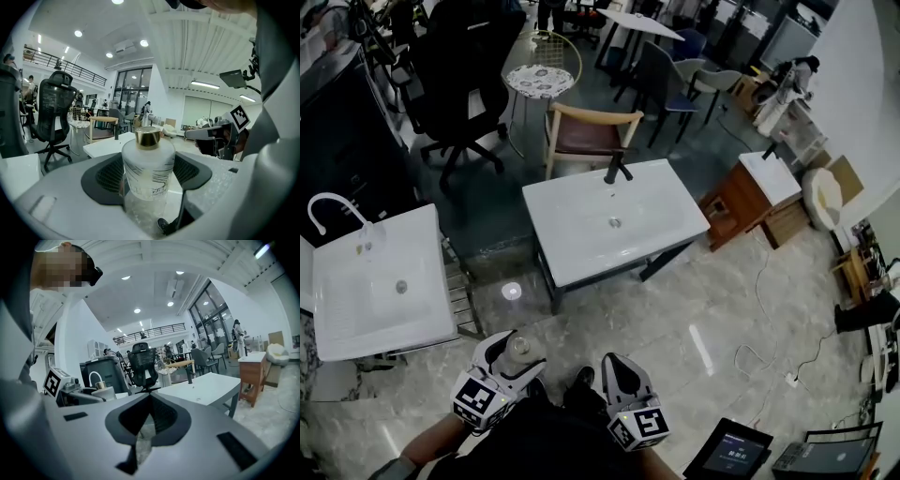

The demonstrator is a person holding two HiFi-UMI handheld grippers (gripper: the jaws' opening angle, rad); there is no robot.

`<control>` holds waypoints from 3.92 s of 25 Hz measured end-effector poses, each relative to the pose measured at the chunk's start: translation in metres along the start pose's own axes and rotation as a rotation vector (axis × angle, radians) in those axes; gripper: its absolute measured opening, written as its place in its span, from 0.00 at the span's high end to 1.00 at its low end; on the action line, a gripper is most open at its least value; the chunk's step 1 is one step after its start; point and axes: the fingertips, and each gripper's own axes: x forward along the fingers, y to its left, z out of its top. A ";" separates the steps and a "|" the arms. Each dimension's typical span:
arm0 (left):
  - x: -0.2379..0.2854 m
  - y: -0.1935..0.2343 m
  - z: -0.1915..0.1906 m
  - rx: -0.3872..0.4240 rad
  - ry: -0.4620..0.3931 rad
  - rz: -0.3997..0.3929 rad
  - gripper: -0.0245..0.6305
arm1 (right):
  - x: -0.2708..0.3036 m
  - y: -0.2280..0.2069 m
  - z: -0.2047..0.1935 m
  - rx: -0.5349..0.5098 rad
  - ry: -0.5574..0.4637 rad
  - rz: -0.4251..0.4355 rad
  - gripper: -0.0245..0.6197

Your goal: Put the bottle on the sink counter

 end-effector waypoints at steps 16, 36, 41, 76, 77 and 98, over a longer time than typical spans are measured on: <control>0.029 0.041 0.015 0.012 0.007 0.085 0.46 | 0.068 -0.015 -0.002 0.049 0.002 0.112 0.97; 0.147 0.067 0.065 -0.028 0.045 0.212 0.46 | 0.153 -0.134 0.043 0.097 0.009 0.247 0.97; 0.162 0.070 0.075 -0.031 0.058 0.248 0.46 | 0.161 -0.150 0.046 0.108 0.017 0.270 0.97; 0.224 0.293 0.084 -0.041 0.067 0.244 0.46 | 0.356 -0.148 0.076 0.075 0.079 0.187 0.97; 0.225 0.301 0.084 -0.035 0.062 0.241 0.46 | 0.361 -0.146 0.078 0.069 0.080 0.180 0.97; 0.305 0.407 0.052 -0.035 0.048 0.405 0.46 | 0.443 -0.171 0.039 0.088 0.223 0.299 0.97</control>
